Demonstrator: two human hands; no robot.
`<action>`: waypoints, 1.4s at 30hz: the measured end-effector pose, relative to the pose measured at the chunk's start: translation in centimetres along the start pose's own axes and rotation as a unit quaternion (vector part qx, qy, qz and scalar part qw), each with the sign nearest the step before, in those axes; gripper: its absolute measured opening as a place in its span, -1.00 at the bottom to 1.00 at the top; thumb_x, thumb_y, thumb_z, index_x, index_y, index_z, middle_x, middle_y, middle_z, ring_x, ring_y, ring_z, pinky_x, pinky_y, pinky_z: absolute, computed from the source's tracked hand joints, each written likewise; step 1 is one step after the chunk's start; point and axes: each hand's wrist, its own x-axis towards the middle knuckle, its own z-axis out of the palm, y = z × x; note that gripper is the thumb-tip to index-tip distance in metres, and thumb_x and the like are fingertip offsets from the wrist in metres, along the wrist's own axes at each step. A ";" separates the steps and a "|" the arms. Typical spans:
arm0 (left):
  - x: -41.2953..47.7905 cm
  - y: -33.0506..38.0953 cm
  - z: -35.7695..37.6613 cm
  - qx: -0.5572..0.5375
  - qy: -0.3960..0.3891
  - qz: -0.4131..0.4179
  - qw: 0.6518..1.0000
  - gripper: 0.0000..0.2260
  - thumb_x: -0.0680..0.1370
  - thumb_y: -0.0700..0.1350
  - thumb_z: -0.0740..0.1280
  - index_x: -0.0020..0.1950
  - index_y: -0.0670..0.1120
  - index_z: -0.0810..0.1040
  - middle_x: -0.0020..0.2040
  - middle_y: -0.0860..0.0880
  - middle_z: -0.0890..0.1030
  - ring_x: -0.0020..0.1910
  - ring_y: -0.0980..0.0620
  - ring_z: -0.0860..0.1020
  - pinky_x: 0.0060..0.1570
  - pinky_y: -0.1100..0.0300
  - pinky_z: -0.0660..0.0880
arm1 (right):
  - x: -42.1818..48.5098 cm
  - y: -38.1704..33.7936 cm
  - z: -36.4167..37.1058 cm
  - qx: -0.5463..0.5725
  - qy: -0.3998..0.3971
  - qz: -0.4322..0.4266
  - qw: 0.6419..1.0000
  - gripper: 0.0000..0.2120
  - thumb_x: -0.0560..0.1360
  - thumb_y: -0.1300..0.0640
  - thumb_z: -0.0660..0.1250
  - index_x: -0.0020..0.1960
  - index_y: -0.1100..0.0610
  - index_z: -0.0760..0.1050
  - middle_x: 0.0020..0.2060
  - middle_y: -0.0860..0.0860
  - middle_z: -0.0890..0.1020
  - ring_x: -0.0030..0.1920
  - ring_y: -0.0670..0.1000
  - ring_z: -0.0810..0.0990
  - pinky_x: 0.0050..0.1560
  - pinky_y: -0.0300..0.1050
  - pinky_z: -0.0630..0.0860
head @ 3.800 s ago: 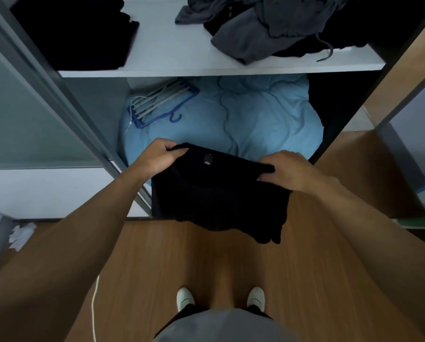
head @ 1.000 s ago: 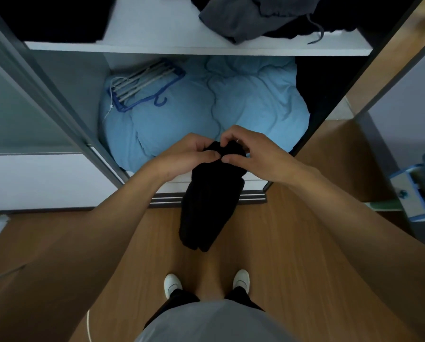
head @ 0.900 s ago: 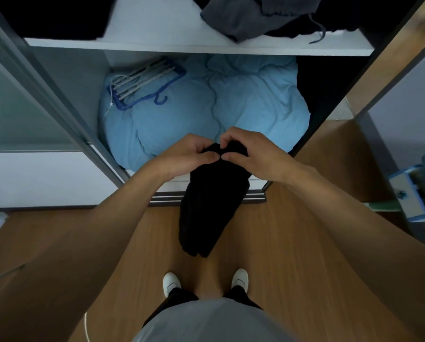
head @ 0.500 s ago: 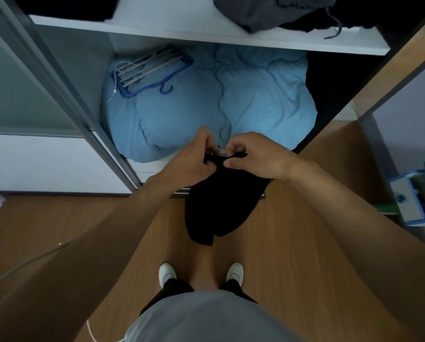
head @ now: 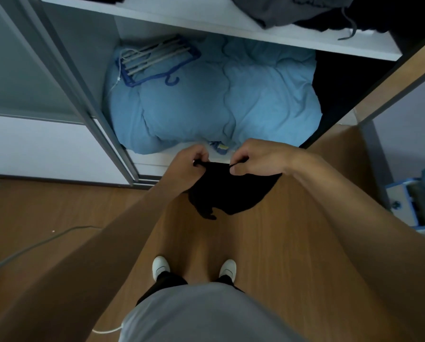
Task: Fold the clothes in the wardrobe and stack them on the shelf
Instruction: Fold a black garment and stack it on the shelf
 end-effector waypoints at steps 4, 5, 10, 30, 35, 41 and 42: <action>-0.1 0.2 0.0 -0.010 -0.001 0.019 1.000 -0.69 0.38 -0.54 0.19 -0.17 -0.18 0.56 -0.23 -0.13 0.58 -0.33 0.18 0.44 -0.29 0.41 0.34 | 0.4 0.0 0.3 0.018 0.070 0.030 0.997 -0.72 0.48 0.06 0.35 -0.13 0.31 0.62 -0.32 0.10 0.55 -0.31 -0.01 0.49 -0.28 -0.10 0.40; -0.2 0.2 -0.1 -0.016 -0.012 0.020 1.000 -0.69 0.38 -0.55 0.17 -0.16 -0.23 0.59 -0.23 -0.15 0.60 -0.35 0.21 0.46 -0.30 0.37 0.35 | 0.4 -0.1 0.3 0.025 0.102 0.022 0.994 -0.69 0.47 0.07 0.35 -0.11 0.36 0.60 -0.33 0.22 0.52 -0.33 0.00 0.44 -0.29 -0.10 0.35; -0.5 -0.3 -0.6 0.026 -0.081 0.035 0.996 -0.85 0.41 -0.41 0.22 -0.18 -0.31 0.58 -0.23 -0.19 0.60 -0.23 0.01 0.55 -0.23 0.21 0.38 | -0.3 -1.3 -0.2 0.048 0.139 -0.068 0.987 -0.76 0.49 0.16 0.32 -0.15 0.34 0.62 -0.37 0.21 0.56 -0.40 -0.03 0.40 -0.36 -0.10 0.33; 0.1 -2.3 -2.5 -0.054 0.007 -0.156 0.986 -0.75 0.50 -0.39 0.23 -0.32 -0.17 0.55 -0.41 -0.06 0.46 -0.46 0.14 0.41 -0.40 0.22 0.28 | -0.5 1.0 1.5 0.091 0.207 0.031 0.974 -0.57 0.45 0.35 0.20 -0.47 -0.07 0.47 -0.43 -0.12 0.49 -0.35 -0.11 0.46 -0.25 -0.17 0.40; 0.9 -0.8 -2.9 -0.055 0.030 -0.132 0.989 -0.60 0.51 -0.38 0.22 -0.44 -0.02 0.55 -0.49 0.13 0.46 -0.53 0.25 0.37 -0.47 0.31 0.28 | -0.5 1.3 2.2 0.288 0.240 -0.018 0.927 -0.75 0.43 0.46 0.14 -0.36 0.34 0.50 -0.38 0.11 0.42 -0.35 -0.03 0.41 -0.31 -0.19 0.28; 2.2 1.1 -3.8 -0.042 0.063 -0.080 0.994 -0.68 0.52 -0.41 0.21 -0.09 -0.07 0.67 -0.10 0.02 0.66 -0.10 0.17 0.59 0.02 0.40 0.48 | -0.7 1.0 1.8 0.150 0.145 -0.016 0.978 -0.49 0.52 -0.21 0.35 -0.43 0.11 0.38 -0.49 -0.02 0.40 -0.47 -0.10 0.39 -0.39 -0.16 0.27; 2.3 1.3 -3.8 -0.038 0.065 -0.066 0.995 -0.68 0.51 -0.43 0.21 -0.08 -0.08 0.67 -0.06 -0.01 0.65 -0.07 0.14 0.59 0.04 0.38 0.48 | -0.6 0.8 1.6 0.100 0.156 -0.005 0.983 -0.46 0.52 -0.25 0.34 -0.44 0.10 0.34 -0.50 -0.03 0.40 -0.48 -0.10 0.38 -0.37 -0.15 0.28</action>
